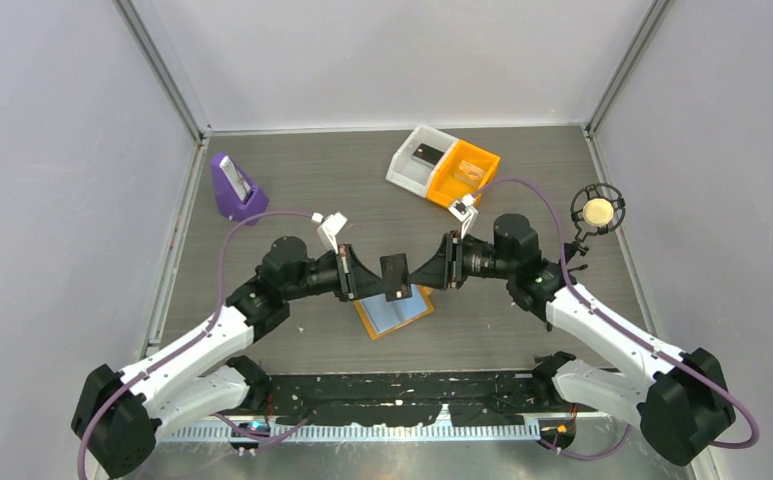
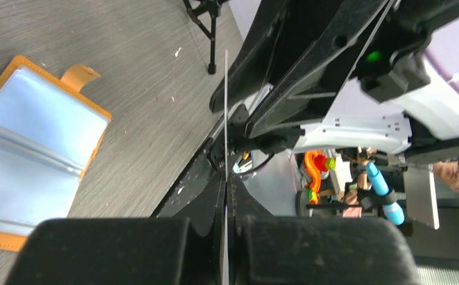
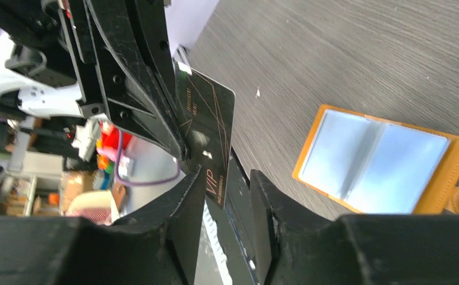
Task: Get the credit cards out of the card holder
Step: Place the credit card in the storage box.
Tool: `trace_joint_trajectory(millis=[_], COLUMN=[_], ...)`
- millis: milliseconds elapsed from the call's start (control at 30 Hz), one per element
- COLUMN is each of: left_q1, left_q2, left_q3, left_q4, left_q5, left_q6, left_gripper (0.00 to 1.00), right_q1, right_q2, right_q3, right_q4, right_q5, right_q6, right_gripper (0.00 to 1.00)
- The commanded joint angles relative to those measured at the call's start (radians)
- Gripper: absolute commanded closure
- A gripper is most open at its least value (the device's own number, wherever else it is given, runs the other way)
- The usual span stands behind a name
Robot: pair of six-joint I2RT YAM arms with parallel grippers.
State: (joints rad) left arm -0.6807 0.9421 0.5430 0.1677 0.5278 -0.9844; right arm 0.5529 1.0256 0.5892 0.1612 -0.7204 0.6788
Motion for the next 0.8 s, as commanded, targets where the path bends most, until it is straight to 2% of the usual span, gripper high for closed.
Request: trace_joint_trajectory(millis=[0,167,400,533,767], left_q1=[-0.003,-0.003,-0.004,-0.004,-0.004], left_q2=[-0.067,-0.071,-0.071,-0.069,-0.076], left_q3=[0.045,0.065,0.073,0.074,0.08], left_q4=[-0.16,-0.312,-0.316,-0.323,-0.383], left_q5=[0.092,0.187,0.293,0.317,0.325], left_q6=[0.139,0.214,0.228,0.239,0.307], left_gripper=[1.0,1.0,1.0,1.0,1.0], right_q1=[-0.008,-0.007,0.03,0.077,0.111], right_q2=[-0.016,0.02,0.115,0.161,0.22], right_q3=[0.158,0.234,0.3,0.348,0.401], right_q4=[-0.282,-0.407,-0.452,-0.515,-0.551], right_q5=[-0.091,-0.144,-0.225,-0.233,-0.241], right_q6=[-0.262,-0.347,-0.398,-0.463,-0.501], right_gripper=[0.56,0.49,0.5,0.45,0.53])
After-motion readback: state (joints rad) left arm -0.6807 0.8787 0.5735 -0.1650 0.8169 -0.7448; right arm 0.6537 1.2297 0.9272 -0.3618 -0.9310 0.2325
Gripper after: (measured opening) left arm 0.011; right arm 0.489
